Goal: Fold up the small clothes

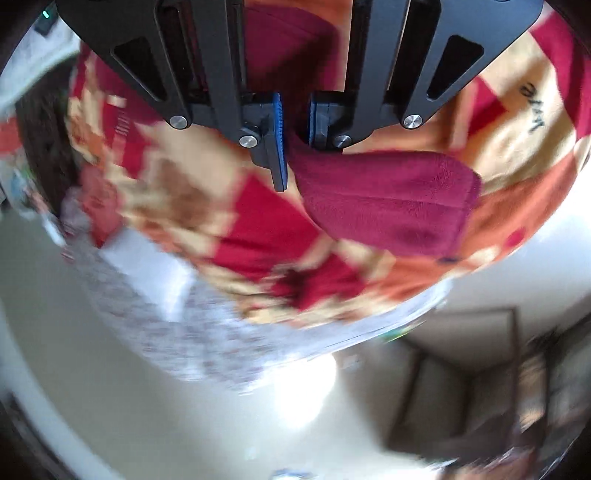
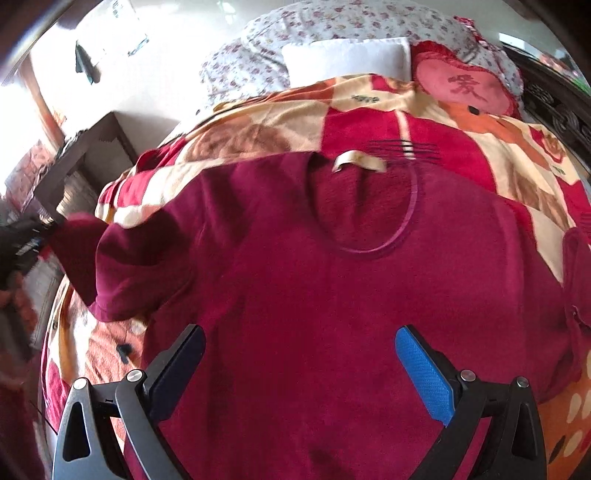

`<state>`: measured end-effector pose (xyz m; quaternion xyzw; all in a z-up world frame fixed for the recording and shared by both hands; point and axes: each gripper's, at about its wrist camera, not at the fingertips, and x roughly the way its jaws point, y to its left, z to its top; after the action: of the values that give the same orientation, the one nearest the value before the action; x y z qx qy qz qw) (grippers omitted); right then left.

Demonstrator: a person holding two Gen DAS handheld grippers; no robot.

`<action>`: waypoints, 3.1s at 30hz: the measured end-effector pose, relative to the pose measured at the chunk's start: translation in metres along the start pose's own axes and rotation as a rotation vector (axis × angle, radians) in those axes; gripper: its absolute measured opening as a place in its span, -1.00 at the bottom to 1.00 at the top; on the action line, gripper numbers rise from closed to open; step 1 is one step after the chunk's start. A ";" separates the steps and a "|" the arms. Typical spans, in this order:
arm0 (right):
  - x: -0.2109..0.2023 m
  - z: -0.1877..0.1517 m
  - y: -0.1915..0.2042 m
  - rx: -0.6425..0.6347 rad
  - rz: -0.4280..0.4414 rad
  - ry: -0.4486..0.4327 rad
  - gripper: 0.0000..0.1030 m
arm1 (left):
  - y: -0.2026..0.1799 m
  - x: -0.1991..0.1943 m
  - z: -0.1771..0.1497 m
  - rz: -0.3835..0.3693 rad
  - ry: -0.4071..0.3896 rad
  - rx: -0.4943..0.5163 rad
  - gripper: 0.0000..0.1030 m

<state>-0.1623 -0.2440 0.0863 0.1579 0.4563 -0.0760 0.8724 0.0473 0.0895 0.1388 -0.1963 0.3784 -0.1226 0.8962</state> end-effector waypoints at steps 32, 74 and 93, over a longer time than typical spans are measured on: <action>-0.034 0.008 -0.149 0.187 -0.034 -0.105 0.98 | -0.181 -0.014 -0.197 -0.149 0.197 0.750 0.13; 0.088 0.094 0.099 -0.453 0.370 0.016 0.04 | -0.066 0.029 -0.176 0.039 0.245 0.423 0.13; 0.116 0.102 0.111 -0.368 0.324 0.034 -0.91 | -0.069 0.034 -0.158 0.032 0.216 0.408 0.13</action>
<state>0.0135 -0.1734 0.0682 0.0686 0.4458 0.1518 0.8795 -0.0493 -0.0254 0.0474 0.0093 0.4424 -0.2025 0.8736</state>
